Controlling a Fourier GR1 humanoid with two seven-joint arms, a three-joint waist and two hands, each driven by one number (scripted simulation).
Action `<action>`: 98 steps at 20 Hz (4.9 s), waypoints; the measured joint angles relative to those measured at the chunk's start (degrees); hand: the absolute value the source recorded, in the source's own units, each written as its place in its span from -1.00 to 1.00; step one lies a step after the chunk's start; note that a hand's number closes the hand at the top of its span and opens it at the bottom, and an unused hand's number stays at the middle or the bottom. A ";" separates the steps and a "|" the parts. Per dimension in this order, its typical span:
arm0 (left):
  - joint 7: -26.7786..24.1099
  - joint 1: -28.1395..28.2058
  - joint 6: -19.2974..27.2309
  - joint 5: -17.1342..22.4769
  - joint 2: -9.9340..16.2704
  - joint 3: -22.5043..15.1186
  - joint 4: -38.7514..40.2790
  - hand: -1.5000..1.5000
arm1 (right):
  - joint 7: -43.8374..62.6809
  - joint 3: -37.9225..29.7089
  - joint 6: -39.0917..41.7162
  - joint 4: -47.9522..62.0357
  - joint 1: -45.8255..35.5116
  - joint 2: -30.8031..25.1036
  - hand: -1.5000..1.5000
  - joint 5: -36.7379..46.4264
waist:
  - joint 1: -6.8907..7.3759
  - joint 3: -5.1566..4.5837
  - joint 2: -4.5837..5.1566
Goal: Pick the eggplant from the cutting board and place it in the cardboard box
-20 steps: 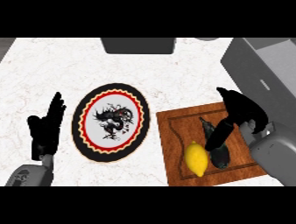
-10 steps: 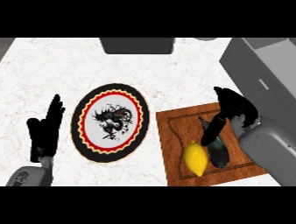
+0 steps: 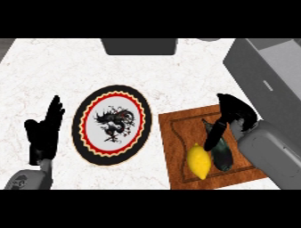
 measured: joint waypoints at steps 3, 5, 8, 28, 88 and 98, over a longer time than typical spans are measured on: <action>0.43 -0.07 -0.84 0.27 0.67 0.55 -0.31 0.00 | -0.40 0.32 0.04 0.52 0.90 0.10 -1.00 0.50 | -0.03 0.01 0.00; 0.43 -0.28 -0.99 0.18 0.57 0.69 -0.06 0.00 | -0.88 0.48 -0.03 1.02 1.78 0.14 -1.00 1.07 | -0.10 0.02 0.03; 0.47 0.27 -0.28 -0.47 -0.17 0.31 -0.94 0.00 | -1.11 0.17 0.20 1.73 2.03 0.21 -1.00 1.30 | 0.00 0.01 0.02; 1.67 0.54 -1.58 -1.77 -0.88 1.70 -1.92 0.00 | -7.24 -2.76 -0.10 7.22 5.14 5.37 1.00 9.24 | -0.03 -0.46 -0.41; 0.95 -2.48 -3.53 -3.90 -2.75 2.78 0.10 0.00 | -126.01 -30.16 4.18 17.63 16.07 -45.62 1.00 -11.36 | 2.65 0.11 0.87; 1.20 -2.58 -4.58 -4.09 -2.85 2.93 0.26 0.00 | -124.52 -22.88 3.09 36.47 -1.99 -30.58 -1.00 3.42 | 3.39 0.16 1.09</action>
